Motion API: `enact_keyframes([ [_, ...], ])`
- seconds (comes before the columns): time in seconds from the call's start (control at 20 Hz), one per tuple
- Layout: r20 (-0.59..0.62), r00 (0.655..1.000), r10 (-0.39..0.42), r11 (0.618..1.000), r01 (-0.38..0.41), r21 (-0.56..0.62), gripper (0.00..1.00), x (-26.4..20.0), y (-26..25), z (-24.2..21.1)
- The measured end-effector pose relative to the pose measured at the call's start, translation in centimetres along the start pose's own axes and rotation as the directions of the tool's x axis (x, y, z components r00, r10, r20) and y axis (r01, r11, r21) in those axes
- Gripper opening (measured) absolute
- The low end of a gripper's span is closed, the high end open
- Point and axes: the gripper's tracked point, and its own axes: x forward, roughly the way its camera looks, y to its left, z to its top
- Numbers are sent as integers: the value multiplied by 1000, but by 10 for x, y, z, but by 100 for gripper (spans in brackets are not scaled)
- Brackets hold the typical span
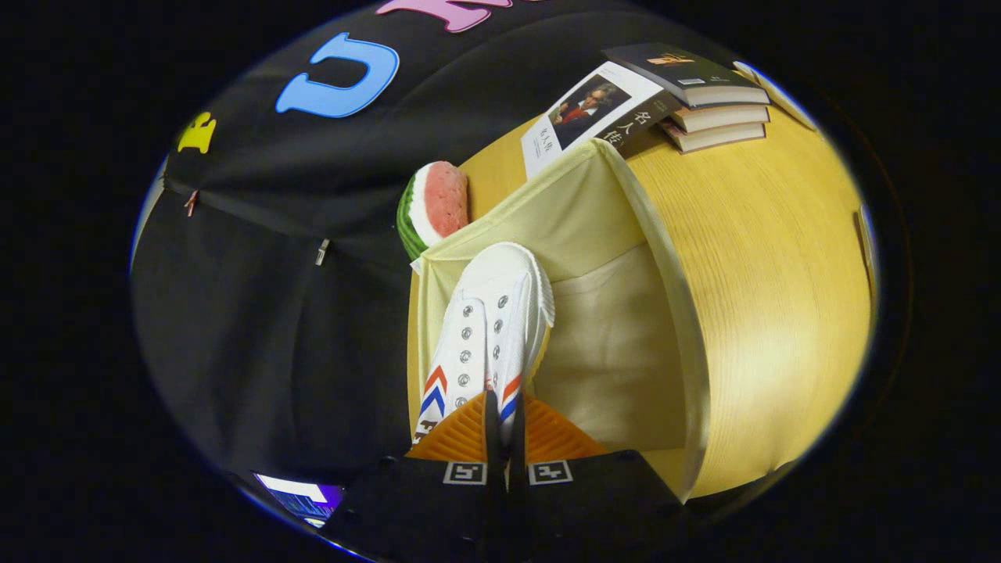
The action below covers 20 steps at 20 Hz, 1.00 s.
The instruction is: Open the storage box then place both shoes into the box .Put the left shoe in first, then the right shoe, with the right side of both shoes facing outward in a uniform manner.
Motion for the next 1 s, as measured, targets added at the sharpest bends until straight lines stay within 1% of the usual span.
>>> enact_keyframes([
  [0.1, 5, 1000, -28, 1000, 28, -13, 5, 9, -7, 0],
  [0.35, 2, 999, -47, 998, 47, -42, 5, 35, -14, -2],
  [0.45, -6, 999, -43, 998, 43, -53, 7, 41, -12, -6],
  [0.5, 23, 999, -27, 998, 28, -59, 17, 37, -6, 1],
  [0.65, 72, 995, 72, 995, -67, -80, 79, 18, 24, 9],
  [0.7, 85, 993, 79, 992, -70, -100, 100, 6, 26, 9],
  [0.75, 107, 991, 83, 989, -69, -134, 98, -7, 28, 12],
  [1.0, 234, 968, 93, 958, -23, -286, 98, -79, 21, 36],
])
